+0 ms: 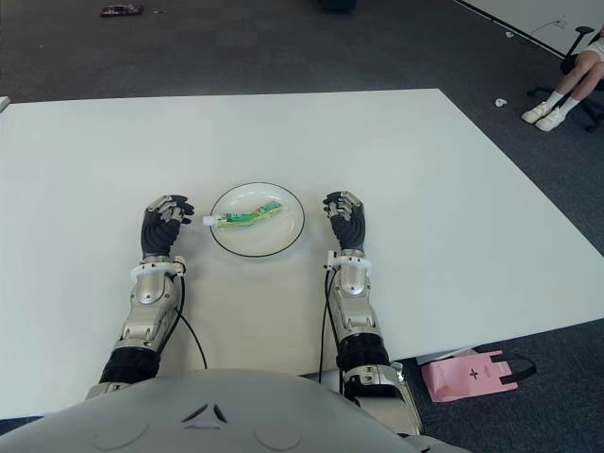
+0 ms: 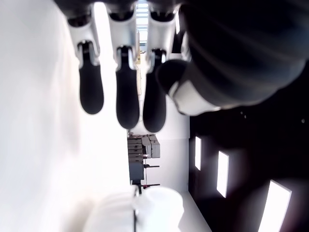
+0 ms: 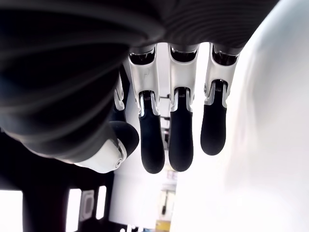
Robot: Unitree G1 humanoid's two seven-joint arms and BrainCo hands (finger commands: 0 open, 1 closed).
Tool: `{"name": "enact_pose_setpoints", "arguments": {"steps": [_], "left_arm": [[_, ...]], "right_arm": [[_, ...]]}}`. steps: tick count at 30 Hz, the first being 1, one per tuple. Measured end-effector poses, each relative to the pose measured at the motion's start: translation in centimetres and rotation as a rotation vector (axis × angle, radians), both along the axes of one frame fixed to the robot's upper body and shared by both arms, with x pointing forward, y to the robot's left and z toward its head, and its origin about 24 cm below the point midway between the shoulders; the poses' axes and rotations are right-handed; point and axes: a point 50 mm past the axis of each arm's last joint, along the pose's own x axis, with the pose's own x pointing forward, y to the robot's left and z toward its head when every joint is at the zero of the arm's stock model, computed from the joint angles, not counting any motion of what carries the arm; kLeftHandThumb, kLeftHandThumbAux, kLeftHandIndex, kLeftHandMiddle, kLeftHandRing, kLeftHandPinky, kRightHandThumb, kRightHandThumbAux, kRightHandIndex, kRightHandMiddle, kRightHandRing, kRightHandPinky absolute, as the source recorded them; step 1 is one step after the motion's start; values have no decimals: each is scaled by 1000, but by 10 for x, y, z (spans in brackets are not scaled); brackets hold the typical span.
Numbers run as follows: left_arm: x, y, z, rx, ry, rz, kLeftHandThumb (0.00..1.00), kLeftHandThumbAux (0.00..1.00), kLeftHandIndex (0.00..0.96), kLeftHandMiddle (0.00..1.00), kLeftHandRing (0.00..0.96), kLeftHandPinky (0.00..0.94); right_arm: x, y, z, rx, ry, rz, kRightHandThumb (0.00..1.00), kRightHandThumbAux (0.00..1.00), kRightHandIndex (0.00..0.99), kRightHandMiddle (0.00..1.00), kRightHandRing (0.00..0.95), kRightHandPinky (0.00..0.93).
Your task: Put the toothpaste on the table into the plate.
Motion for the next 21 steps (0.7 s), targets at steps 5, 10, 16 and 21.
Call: {"name": "enact_pose_setpoints", "arguments": {"steps": [5, 10, 16, 21], "left_arm": [[0, 0, 0, 2, 0, -1, 711, 716, 433, 505, 497, 485], [0, 1, 1, 7, 0, -2, 710, 716, 434, 508, 495, 488], [0, 2, 2, 11, -4, -1, 710, 715, 434, 509, 496, 490], [0, 3, 2, 12, -5, 0, 711, 714, 434, 508, 496, 491]], "right_arm": [[1, 2, 2, 15, -26, -4, 711, 728, 428, 502, 496, 496], [1, 3, 1, 24, -26, -28, 712, 728, 428, 499, 496, 506], [0, 3, 1, 29, -26, -45, 712, 730, 427, 501, 505, 523], [0, 4, 1, 32, -26, -50, 712, 730, 426, 500, 505, 518]]}}
